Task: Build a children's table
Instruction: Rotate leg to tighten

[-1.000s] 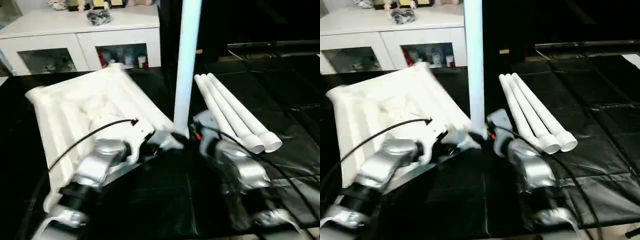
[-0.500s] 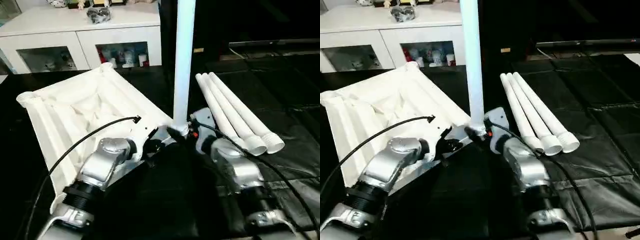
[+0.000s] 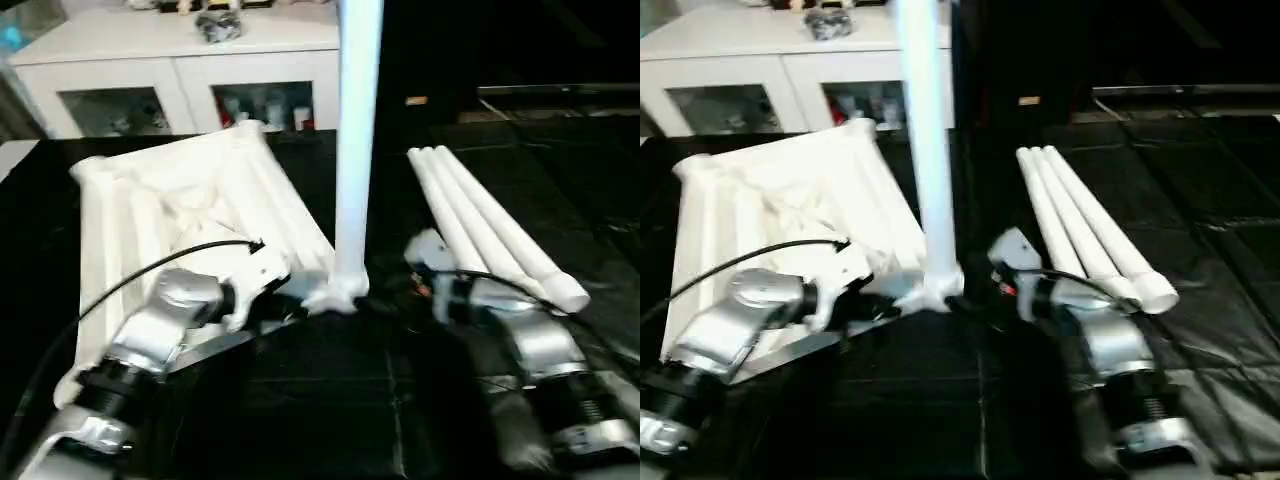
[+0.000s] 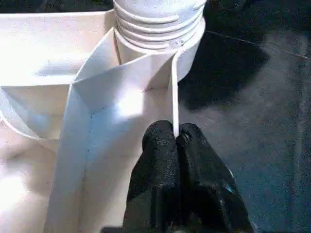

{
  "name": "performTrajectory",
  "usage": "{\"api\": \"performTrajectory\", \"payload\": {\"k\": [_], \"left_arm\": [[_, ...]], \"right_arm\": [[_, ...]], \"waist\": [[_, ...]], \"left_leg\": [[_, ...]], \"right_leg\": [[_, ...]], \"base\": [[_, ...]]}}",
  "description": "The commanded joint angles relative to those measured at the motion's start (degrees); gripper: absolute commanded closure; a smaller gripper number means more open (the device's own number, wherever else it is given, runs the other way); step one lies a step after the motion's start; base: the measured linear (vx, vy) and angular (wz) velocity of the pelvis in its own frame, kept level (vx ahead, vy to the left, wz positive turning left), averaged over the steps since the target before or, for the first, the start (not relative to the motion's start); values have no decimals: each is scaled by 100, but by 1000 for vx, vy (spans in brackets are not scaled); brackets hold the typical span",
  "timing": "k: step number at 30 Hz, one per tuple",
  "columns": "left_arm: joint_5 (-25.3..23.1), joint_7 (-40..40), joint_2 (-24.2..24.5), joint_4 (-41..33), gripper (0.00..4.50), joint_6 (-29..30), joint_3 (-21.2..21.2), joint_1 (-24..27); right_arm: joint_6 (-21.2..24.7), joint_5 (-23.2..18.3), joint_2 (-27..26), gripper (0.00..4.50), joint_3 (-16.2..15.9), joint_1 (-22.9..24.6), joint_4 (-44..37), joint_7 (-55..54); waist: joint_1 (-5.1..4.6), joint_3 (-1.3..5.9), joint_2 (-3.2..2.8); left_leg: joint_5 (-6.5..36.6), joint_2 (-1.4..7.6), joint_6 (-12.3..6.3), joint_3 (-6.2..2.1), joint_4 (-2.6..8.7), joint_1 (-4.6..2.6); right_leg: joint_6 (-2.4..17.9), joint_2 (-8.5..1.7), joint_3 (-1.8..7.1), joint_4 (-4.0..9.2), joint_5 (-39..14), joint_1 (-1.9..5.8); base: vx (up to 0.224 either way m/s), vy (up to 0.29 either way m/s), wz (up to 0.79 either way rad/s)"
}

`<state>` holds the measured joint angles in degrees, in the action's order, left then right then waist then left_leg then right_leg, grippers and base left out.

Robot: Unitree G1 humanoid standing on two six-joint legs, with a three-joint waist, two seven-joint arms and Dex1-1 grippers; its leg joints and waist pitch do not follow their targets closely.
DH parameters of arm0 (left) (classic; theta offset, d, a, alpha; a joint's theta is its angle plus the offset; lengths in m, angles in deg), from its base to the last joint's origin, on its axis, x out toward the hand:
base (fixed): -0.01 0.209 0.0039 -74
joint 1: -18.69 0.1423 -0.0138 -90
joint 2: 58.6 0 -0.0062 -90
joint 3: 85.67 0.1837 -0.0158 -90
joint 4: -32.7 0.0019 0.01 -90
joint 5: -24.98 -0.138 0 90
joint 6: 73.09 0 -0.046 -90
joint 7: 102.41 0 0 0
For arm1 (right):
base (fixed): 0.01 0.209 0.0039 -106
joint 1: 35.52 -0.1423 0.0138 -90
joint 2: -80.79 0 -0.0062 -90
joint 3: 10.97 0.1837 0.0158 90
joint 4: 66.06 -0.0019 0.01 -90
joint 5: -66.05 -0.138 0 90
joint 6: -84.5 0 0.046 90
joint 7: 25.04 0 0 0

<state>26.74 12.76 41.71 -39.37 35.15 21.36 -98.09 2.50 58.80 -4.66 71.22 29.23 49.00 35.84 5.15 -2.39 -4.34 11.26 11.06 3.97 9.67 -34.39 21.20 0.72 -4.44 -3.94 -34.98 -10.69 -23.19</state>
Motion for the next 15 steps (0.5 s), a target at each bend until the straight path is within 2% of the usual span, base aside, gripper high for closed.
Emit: {"api": "performTrajectory", "payload": {"k": [1, 5, 7, 10, 11, 13, 15], "left_arm": [[120, -433, 91, -100, 450, -332, 145, -55], [154, -898, 248, -98, 450, -552, 336, 28], [150, -973, 266, -116, 450, -583, 391, 50], [125, -1018, 269, -113, 450, -631, 432, 68], [118, -1038, 275, -109, 450, -662, 451, 75], [117, -1062, 290, -94, 450, -702, 473, 73], [115, -1089, 305, -75, 450, -734, 475, 69]], "right_arm": [[-124, -105, 57, 6, -142, -72, -88, 257], [-306, -79, 178, 6, -366, -67, -139, 766], [-351, -33, 165, 6, -420, -93, -110, 808], [-381, -17, 149, 6, -454, -119, -78, 874], [-381, -28, 141, 6, -478, -142, -53, 930], [-358, -62, 143, 6, -530, -181, -8, 1043], [-308, -114, 149, 33, -565, -198, 5, 1175]], "waist": [[-10, 371, 41], [14, 366, 40], [8, 359, 61], [1, 357, 60], [-12, 358, 91], [-17, 360, 83], [-16, 362, 84]], "left_leg": [[819, 177, -472, -21, 364, -43], [894, 195, -434, -28, 381, -40], [926, 193, -416, -22, 383, -41], [932, 189, -396, -27, 387, -28], [909, 185, -395, -27, 389, -19], [872, 183, -409, -28, 384, -18], [838, 181, -432, -24, 377, -22]], "right_leg": [[1436, -340, 233, 362, -690, 317], [1407, -341, 235, 362, -797, 310], [1415, -339, 239, 369, -816, 307], [1391, -349, 241, 372, -887, 318], [1377, -347, 241, 369, -893, 331], [1371, -350, 240, 369, -918, 329], [1371, -344, 237, 369, -934, 325]], "base": [[0, 0, 0], [0, 0, 0], [0, 0, 0], [0, 0, 0], [0, 0, 0], [0, 0, 0], [0, 0, 0]]}}
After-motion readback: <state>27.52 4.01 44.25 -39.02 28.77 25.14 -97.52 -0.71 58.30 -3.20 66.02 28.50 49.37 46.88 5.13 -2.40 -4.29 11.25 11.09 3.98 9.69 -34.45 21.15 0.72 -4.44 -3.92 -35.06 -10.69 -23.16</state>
